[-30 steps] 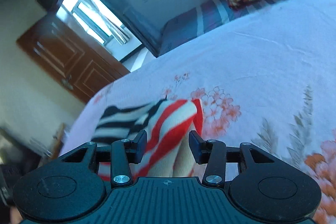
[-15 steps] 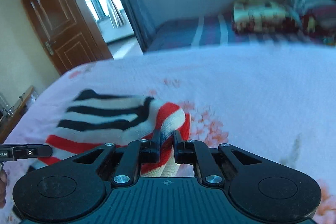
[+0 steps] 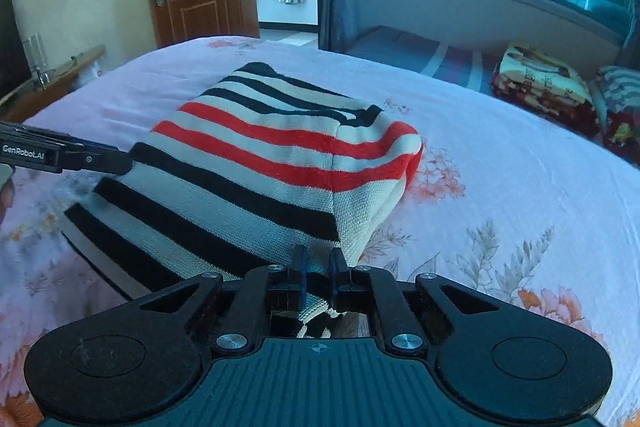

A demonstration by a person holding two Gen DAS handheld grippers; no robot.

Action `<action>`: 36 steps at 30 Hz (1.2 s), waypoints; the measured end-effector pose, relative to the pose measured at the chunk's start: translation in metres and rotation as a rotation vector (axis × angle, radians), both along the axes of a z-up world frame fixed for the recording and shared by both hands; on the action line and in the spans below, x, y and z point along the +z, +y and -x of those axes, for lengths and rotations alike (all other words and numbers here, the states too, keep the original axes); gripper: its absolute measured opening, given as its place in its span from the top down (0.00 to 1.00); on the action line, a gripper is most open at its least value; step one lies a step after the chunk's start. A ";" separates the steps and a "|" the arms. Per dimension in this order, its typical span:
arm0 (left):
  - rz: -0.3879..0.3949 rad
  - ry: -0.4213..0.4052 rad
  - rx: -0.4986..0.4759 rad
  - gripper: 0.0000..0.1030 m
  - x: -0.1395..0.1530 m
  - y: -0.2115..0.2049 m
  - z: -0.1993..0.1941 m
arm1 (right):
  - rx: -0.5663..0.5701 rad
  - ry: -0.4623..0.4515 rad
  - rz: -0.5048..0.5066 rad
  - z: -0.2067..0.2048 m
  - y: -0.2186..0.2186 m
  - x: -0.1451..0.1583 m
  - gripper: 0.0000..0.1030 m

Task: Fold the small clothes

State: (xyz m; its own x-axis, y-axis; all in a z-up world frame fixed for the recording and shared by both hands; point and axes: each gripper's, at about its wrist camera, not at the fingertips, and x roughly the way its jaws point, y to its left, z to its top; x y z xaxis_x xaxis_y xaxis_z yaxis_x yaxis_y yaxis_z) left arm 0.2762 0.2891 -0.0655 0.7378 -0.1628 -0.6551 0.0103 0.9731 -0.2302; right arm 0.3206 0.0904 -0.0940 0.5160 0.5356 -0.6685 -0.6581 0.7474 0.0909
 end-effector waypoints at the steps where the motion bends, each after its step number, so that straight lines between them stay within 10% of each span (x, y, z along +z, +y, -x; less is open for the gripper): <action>1: -0.009 0.001 0.006 0.50 0.005 -0.001 0.002 | -0.005 -0.006 0.012 0.003 0.002 0.002 0.91; 17: -0.108 0.047 0.079 0.40 0.005 -0.039 0.055 | -0.101 0.064 -0.032 0.042 -0.020 0.017 0.91; 19: -0.138 0.036 0.088 0.27 0.011 -0.047 0.066 | -0.128 0.055 -0.043 0.055 -0.030 0.026 0.90; 20: -0.151 0.025 0.095 0.26 0.014 -0.052 0.073 | -0.145 0.050 -0.045 0.062 -0.035 0.030 0.77; 21: -0.157 0.016 0.099 0.25 0.017 -0.055 0.080 | -0.164 0.042 -0.051 0.070 -0.041 0.034 0.31; 23: -0.158 0.006 0.115 0.21 0.024 -0.063 0.095 | -0.206 -0.015 -0.095 0.091 -0.056 0.043 0.01; 36: -0.215 -0.146 0.174 0.11 0.085 -0.154 0.257 | -0.263 -0.109 -0.120 0.274 -0.140 0.105 0.00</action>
